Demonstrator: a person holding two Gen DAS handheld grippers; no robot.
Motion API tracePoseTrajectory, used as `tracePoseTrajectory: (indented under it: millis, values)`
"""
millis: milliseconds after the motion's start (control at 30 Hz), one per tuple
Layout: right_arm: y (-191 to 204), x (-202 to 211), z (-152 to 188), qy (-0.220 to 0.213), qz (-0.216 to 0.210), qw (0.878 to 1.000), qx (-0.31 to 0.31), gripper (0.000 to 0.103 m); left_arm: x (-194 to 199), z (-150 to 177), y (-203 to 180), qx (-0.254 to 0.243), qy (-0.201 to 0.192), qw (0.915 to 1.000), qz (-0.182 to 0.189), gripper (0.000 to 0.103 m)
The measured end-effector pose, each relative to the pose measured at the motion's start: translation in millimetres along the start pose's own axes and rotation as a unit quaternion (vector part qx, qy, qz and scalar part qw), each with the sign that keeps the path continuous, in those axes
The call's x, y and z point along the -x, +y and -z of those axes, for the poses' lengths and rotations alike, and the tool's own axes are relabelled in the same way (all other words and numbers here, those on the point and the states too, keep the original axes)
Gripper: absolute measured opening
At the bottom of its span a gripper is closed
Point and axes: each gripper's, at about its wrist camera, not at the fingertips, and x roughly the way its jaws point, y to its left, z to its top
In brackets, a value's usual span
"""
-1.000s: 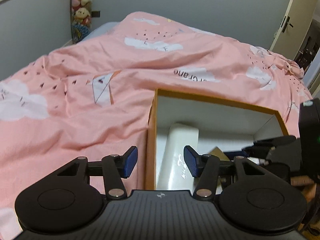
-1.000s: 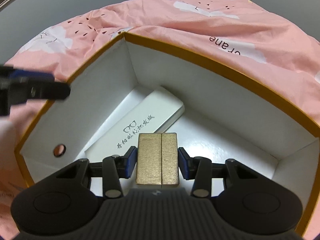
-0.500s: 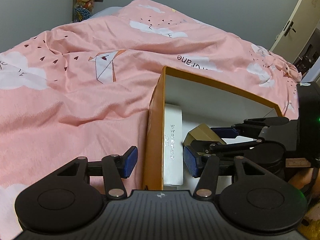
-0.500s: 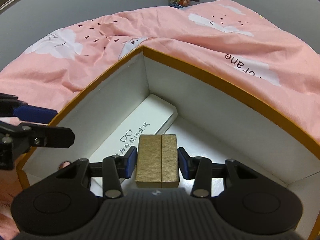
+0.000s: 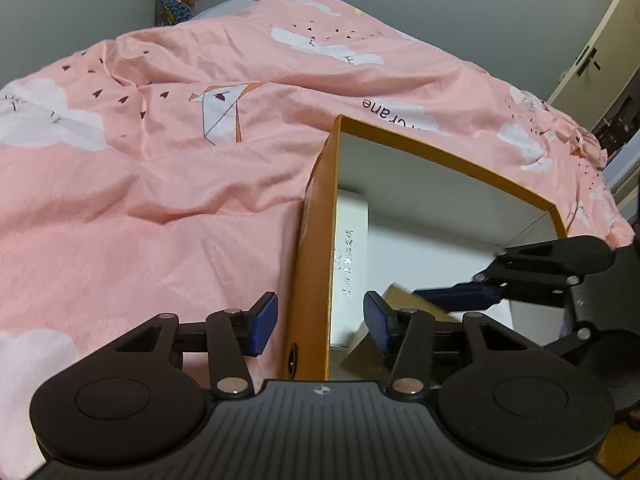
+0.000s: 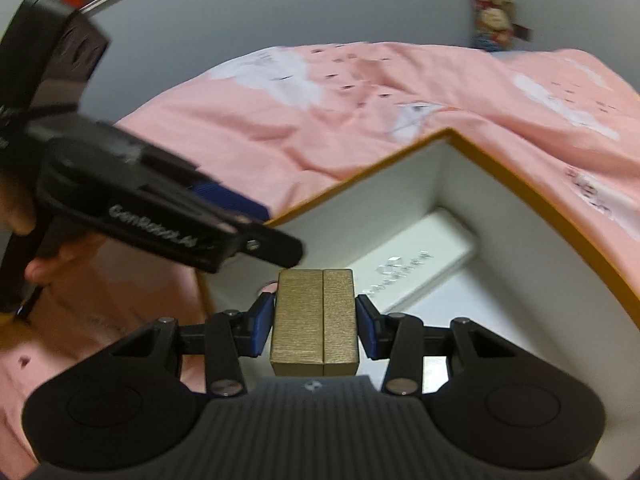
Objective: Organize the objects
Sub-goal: 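Lower the gold box into the shoebox beside the case, open the right gripper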
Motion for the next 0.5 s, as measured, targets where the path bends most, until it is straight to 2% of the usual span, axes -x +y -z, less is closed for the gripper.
tracePoseTrajectory:
  millis: [167, 333, 500]
  values:
    - [0, -9, -8, 0.023, -0.045, 0.998, 0.047, 0.046, 1, 1, 5, 0.011, -0.001, 0.9999, -0.001, 0.057]
    - [-10, -20, -14, 0.047, -0.084, 0.994, 0.059, 0.046, 0, 1, 7, 0.014, 0.002, 0.9999, 0.001, 0.057]
    - [-13, -30, -16, 0.063, -0.101, 0.992, 0.052, 0.047, -2, 1, 7, 0.014, 0.006, 0.9999, 0.001, 0.057]
